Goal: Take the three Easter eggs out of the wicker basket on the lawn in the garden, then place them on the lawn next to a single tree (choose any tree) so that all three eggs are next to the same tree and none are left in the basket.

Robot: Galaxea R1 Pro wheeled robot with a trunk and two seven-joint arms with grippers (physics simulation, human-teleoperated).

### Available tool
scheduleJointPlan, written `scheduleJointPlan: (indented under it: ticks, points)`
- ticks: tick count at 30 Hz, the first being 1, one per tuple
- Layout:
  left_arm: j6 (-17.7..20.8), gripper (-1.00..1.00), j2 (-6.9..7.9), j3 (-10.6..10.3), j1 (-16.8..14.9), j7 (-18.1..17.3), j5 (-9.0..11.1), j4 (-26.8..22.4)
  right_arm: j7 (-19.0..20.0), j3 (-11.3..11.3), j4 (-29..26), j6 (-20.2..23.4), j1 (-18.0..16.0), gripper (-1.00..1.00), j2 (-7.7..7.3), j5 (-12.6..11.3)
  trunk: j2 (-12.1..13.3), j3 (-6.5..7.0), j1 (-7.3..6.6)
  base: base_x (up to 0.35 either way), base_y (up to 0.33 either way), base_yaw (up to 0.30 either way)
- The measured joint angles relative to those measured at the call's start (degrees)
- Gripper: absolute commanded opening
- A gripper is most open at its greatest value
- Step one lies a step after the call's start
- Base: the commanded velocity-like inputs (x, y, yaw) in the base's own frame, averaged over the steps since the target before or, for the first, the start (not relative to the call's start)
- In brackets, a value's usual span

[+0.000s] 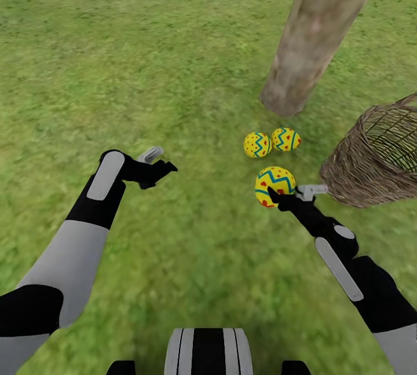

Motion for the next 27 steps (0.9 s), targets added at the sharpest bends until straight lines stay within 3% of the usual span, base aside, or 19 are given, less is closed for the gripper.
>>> scheduleJointPlan:
  ticks: [2, 3, 6, 7, 9, 12, 17, 21, 23, 24, 27]
  points:
    - [0.0, 1.00, 0.03, -0.1, 0.0, -0.1, -0.5, 0.0, -0.5, 0.2, 0.6, -1.6, 0.1, -1.00, 0.82, 0.1, 0.0, 0.00, 0.00, 0.000, 0.000, 0.000]
    - [0.0, 1.00, 0.04, 0.0, 0.0, -0.1, -0.7, 0.0, -1.4, 0.2, 2.0, -4.7, 0.2, -1.00, 1.86, 0.1, 0.0, 0.00, 0.00, 0.000, 0.000, 0.000]
    - [0.0, 1.00, 0.12, 0.2, 0.0, -0.1, -0.8, 0.0, -4.7, 0.5, 9.7, -20.1, 0.2, -1.00, 3.64, 0.2, 0.0, 0.00, 0.00, 0.000, 0.000, 0.000]
    - [0.0, 1.00, 0.21, 0.1, 0.0, -0.1, -0.8, 0.0, -5.2, 0.8, 13.1, -27.1, 0.2, -1.00, 3.86, 0.2, 0.0, -0.01, 0.00, 0.000, 0.000, 0.000]
    - [0.0, 1.00, 0.31, -0.1, 0.0, -0.1, -0.8, -0.1, -5.6, 1.2, 16.6, -33.2, 0.2, -1.00, 3.98, 0.1, 0.0, 0.00, 0.00, 0.005, 0.000, 0.000]
    - [-0.1, 1.00, 0.17, -0.2, 0.0, 0.2, -0.8, 0.1, -5.9, 1.3, 18.7, -35.2, 0.2, -1.00, 4.10, 0.1, 0.0, 0.00, -0.02, 0.197, 0.000, 0.000]
    - [-0.2, 1.00, -1.03, -0.3, 0.0, 0.2, -0.7, 0.1, -6.4, 0.6, 24.3, -35.6, 0.1, -1.00, 8.67, 0.1, 0.0, 0.00, -0.03, 0.319, 0.000, 0.000]
    - [-0.2, 1.00, -2.14, -0.3, 0.0, 0.2, -0.8, 0.1, -6.4, 0.3, 26.7, -35.6, 0.0, -1.00, 9.15, 0.0, 0.0, 0.00, -0.03, 0.332, 0.000, 0.000]
    - [-0.2, 1.00, -2.71, -0.3, 0.0, 0.2, -0.8, 0.1, -6.4, -0.6, 33.3, -35.6, -1.3, -1.00, 9.19, -0.1, 0.0, 0.00, -0.03, 0.333, 0.000, 0.000]
    - [-0.2, 1.00, -2.84, -0.3, 0.0, 0.1, -0.9, 0.0, -6.4, -1.0, 39.1, -35.7, -4.4, -1.00, 9.19, -0.1, 0.0, 0.00, -0.03, 0.332, 0.000, 0.000]
    - [-0.1, 1.00, -2.91, -0.3, 0.0, 0.0, -0.9, 0.0, -6.3, -1.2, 46.1, -37.8, -8.0, -1.00, 9.17, 0.0, 0.0, 0.00, -0.01, 0.113, 0.000, 0.000]
